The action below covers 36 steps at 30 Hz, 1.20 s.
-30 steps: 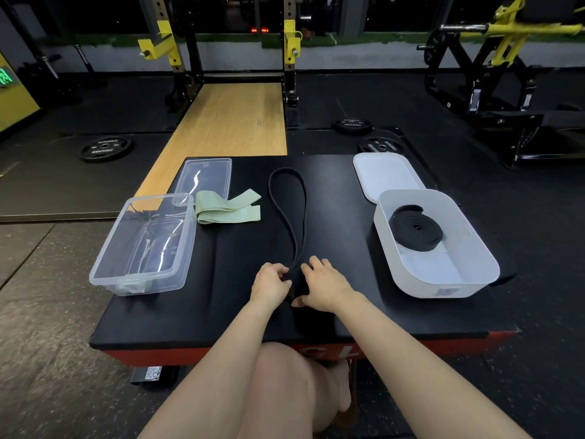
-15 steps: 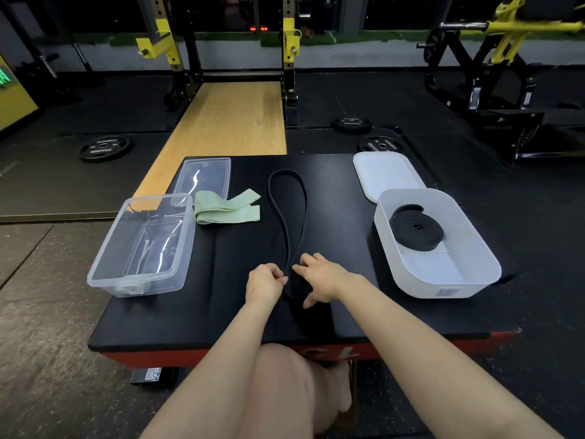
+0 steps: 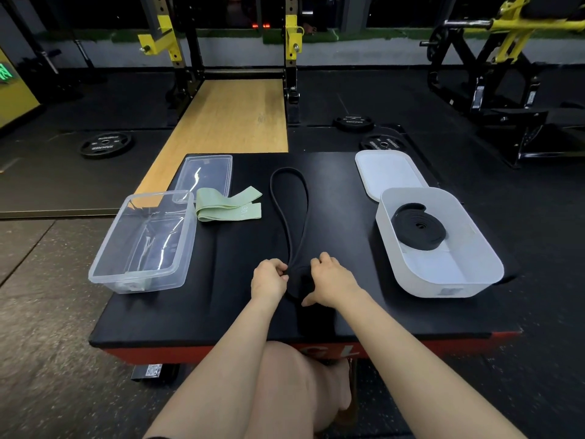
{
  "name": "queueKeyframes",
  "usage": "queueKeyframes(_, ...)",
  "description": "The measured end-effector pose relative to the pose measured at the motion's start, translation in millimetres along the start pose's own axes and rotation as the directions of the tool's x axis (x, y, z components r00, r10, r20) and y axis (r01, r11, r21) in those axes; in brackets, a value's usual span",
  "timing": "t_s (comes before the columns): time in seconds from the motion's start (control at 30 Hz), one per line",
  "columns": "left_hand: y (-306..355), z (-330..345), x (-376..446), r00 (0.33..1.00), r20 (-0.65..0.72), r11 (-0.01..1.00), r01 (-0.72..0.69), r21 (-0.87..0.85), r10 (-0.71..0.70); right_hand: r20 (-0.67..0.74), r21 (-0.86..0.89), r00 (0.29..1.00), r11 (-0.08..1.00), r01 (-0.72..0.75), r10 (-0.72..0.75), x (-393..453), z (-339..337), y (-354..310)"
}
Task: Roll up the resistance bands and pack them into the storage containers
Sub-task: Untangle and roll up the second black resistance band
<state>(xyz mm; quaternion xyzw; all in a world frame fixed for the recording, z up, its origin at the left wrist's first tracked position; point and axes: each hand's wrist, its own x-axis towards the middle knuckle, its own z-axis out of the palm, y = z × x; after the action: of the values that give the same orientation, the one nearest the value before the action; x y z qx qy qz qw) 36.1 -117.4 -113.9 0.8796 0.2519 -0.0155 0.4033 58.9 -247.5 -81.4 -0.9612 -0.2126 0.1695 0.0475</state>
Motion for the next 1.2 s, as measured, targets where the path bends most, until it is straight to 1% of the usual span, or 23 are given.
queueKeyframes(0.1, -0.3, 1.5, 0.4, 1.000, -0.008, 1.000, -0.003, 0.001, 0.003, -0.034, 0.091, 0.997, 0.994, -0.067, 0.070, -2.6, 6.5, -9.5)
queueKeyframes(0.2, -1.6, 2.2, -0.1, 1.000, -0.006, 1.000, -0.015, -0.001, 0.015, -0.137, 0.106, 0.984, 0.989, -0.103, 0.117, -2.0, 16.4, -18.3)
queueKeyframes(0.27, -1.8, 3.6, -0.3, 0.998, 0.006, 0.998, -0.059, 0.010, 0.059, -0.176, 0.122, 0.977, 0.988, -0.099, 0.119, -1.3, 21.0, -18.6)
queueKeyframes(0.4, -0.9, 4.1, -0.7, 0.993, 0.044, 0.991, -0.112, 0.067, 0.109, -0.182, 0.112, 0.981, 0.992, -0.049, 0.069, 0.2, 22.2, -13.7)
queueKeyframes(0.53, -2.2, 1.1, -0.8, 0.992, 0.072, 0.992, -0.107, 0.059, 0.103, -0.140, 0.091, 0.990, 0.996, 0.012, 0.001, 2.4, 16.5, -8.3)
queueKeyframes(0.8, -2.2, -2.3, -1.7, 0.993, 0.108, 0.999, -0.046, 0.028, 0.043, 0.004, 0.019, 0.991, 0.990, 0.137, -0.137, 8.7, 2.8, 1.9)
queueKeyframes(1.07, -1.4, -5.5, 0.5, 0.997, 0.074, 0.999, 0.029, 0.015, -0.030, 0.097, -0.065, 0.960, 0.961, 0.268, -0.261, 15.1, -6.2, 8.0)
queueKeyframes(1.2, -0.1, -6.7, 1.9, 0.996, 0.071, 0.998, 0.044, 0.033, -0.046, 0.127, -0.110, 0.950, 0.948, 0.300, -0.286, 16.8, -11.1, 8.0)
